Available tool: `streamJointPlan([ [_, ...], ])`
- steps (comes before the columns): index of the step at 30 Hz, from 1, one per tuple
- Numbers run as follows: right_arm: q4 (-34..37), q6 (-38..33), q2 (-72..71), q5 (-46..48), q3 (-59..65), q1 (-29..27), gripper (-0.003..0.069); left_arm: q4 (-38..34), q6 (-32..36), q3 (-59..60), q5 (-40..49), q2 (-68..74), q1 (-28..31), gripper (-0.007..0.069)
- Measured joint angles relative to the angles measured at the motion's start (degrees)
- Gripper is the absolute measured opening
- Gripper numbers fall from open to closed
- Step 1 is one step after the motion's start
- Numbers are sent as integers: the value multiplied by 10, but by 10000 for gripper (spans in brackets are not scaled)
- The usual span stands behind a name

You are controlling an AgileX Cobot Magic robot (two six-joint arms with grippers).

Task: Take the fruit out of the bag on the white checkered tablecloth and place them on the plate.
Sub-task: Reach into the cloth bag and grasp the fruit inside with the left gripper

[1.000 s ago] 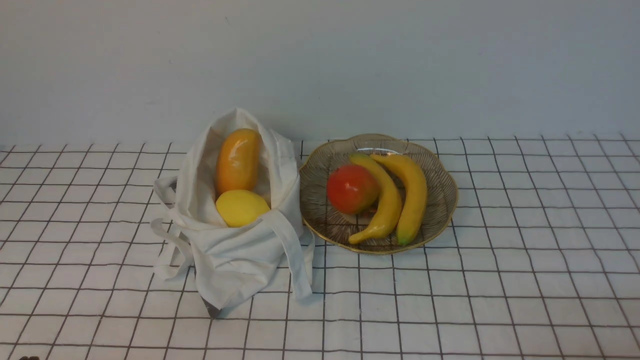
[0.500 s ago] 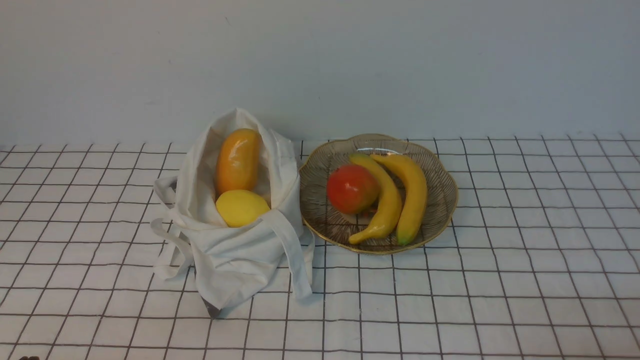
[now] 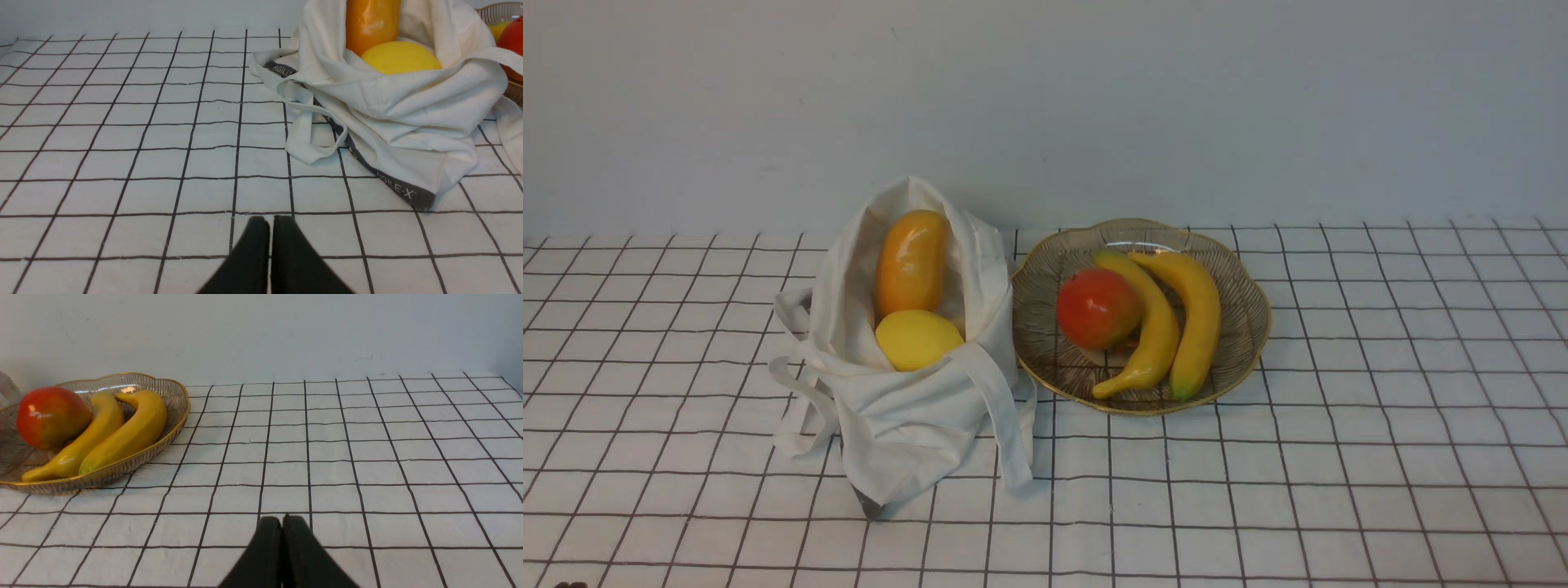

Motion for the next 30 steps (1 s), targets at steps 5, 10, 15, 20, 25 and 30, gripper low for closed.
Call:
streamJointPlan([
  [5, 0, 0, 0, 0, 0, 0, -15, 0, 0, 0, 0, 0, 0, -6],
  [10, 0, 0, 0, 0, 0, 0, -15, 0, 0, 0, 0, 0, 0, -6],
  [15, 0, 0, 0, 0, 0, 0, -15, 0, 0, 0, 0, 0, 0, -6],
  [20, 0, 0, 0, 0, 0, 0, -15, -11, -8, 0, 0, 0, 0, -6],
  [25, 0, 0, 0, 0, 0, 0, -15, -116, -72, 0, -6, 0, 0, -6],
  [30, 0, 0, 0, 0, 0, 0, -15, -333, -165, 0, -13, 0, 0, -6],
])
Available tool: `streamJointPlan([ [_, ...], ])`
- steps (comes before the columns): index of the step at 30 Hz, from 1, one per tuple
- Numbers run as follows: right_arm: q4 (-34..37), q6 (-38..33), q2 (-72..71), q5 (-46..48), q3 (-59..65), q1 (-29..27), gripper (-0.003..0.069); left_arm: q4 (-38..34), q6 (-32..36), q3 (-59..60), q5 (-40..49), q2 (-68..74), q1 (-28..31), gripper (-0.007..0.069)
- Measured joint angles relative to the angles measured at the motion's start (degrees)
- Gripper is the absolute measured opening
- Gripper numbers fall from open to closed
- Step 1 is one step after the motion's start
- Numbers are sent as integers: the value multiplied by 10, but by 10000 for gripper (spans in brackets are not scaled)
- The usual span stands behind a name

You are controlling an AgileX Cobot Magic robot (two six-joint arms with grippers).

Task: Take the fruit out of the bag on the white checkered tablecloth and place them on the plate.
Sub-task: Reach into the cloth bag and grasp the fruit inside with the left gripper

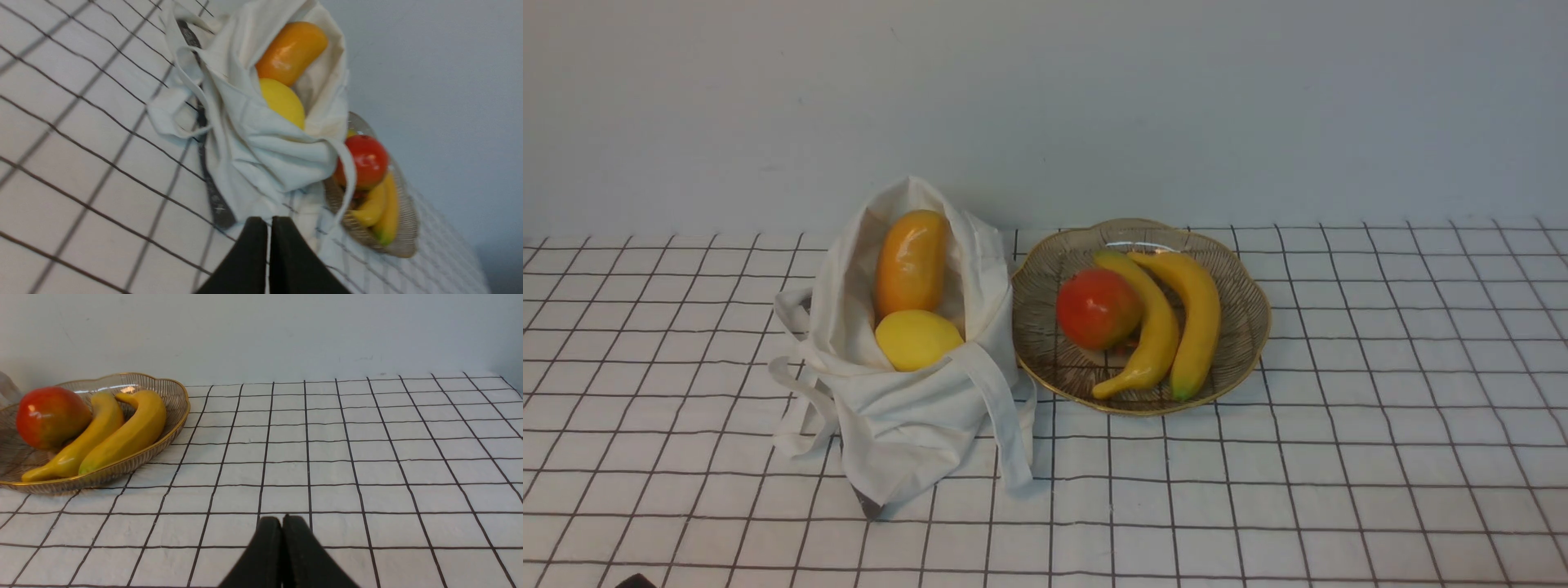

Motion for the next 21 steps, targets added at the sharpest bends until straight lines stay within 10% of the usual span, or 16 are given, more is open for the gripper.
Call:
streamJointPlan([
  [14, 0, 0, 0, 0, 0, 0, -15, -33, 56, -106, 77, 43, 0, -6],
  [21, 0, 0, 0, 0, 0, 0, -15, 143, 116, -297, 378, 364, 0, -6],
])
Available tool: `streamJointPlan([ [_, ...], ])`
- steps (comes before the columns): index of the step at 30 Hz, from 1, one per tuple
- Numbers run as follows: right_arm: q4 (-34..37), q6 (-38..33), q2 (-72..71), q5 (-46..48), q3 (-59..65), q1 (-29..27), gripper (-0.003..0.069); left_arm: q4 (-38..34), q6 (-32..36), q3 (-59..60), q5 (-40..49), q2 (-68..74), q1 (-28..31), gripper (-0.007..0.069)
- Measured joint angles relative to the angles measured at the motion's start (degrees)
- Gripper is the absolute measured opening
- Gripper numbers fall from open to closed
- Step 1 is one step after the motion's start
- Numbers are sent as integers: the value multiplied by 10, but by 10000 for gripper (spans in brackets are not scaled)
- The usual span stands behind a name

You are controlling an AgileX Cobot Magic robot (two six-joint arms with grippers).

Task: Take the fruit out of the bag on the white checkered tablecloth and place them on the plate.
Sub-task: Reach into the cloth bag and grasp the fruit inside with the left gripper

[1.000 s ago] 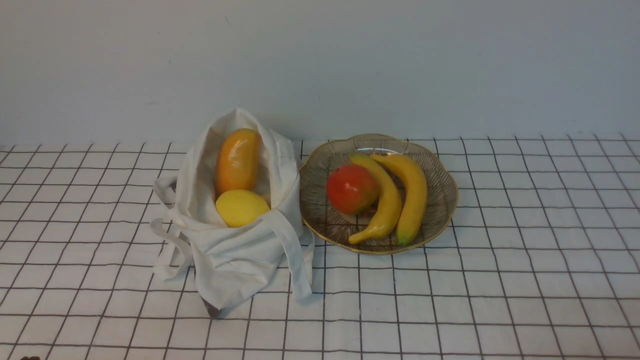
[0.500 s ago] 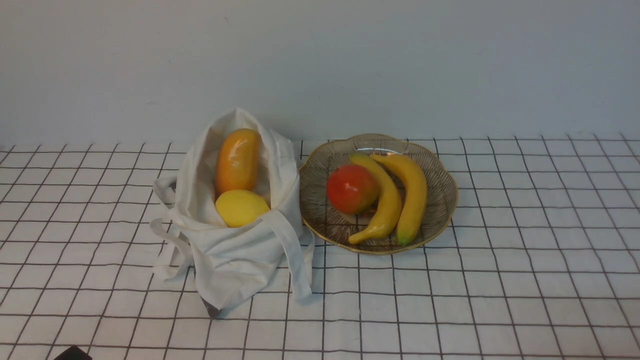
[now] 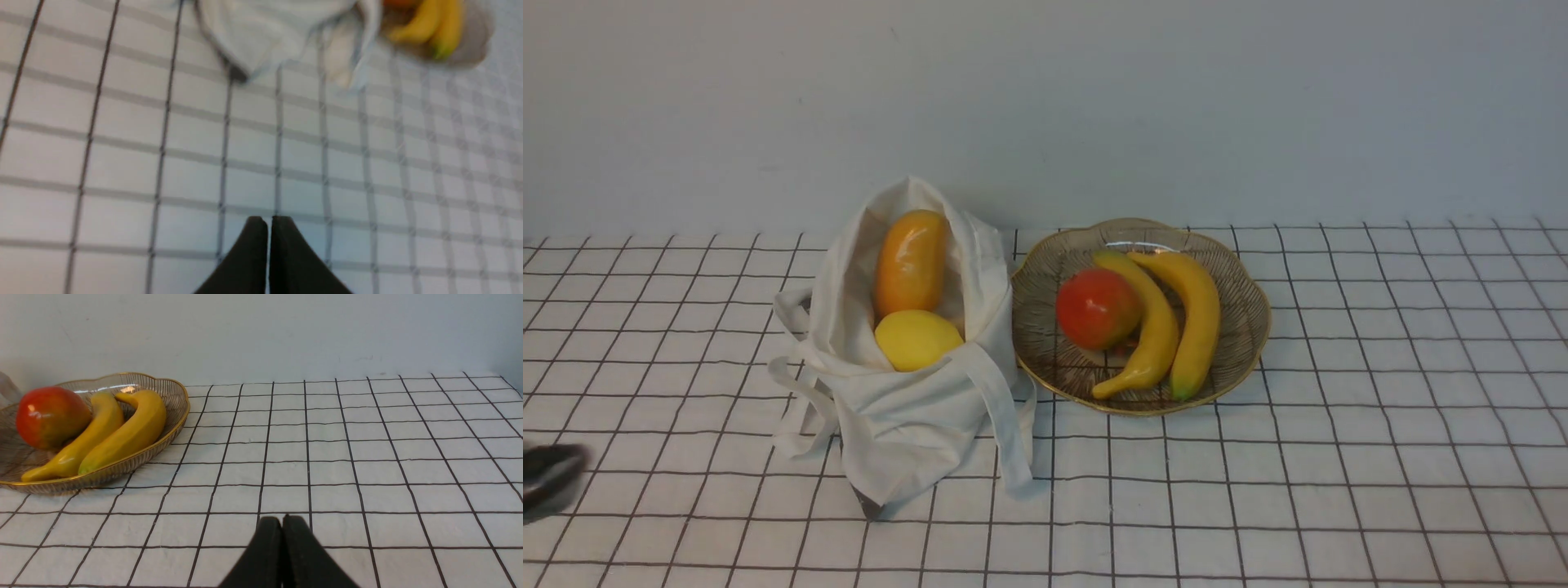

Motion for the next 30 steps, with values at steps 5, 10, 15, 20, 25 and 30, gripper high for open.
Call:
streamJointPlan([
  [5, 0, 0, 0, 0, 0, 0, -15, 58, 48, -79, 39, 150, 0, -6],
  [10, 0, 0, 0, 0, 0, 0, -15, 31, 67, -163, 1, 265, 0, -6],
  [15, 0, 0, 0, 0, 0, 0, -15, -15, 76, -264, -7, 361, -19, 3],
  [20, 0, 0, 0, 0, 0, 0, -15, -1, 53, -344, -16, 445, -66, 57],
  [25, 0, 0, 0, 0, 0, 0, -15, 42, 20, -430, -43, 540, -108, 192],
  [30, 0, 0, 0, 0, 0, 0, -15, 73, 16, -515, -77, 640, -123, 402],
])
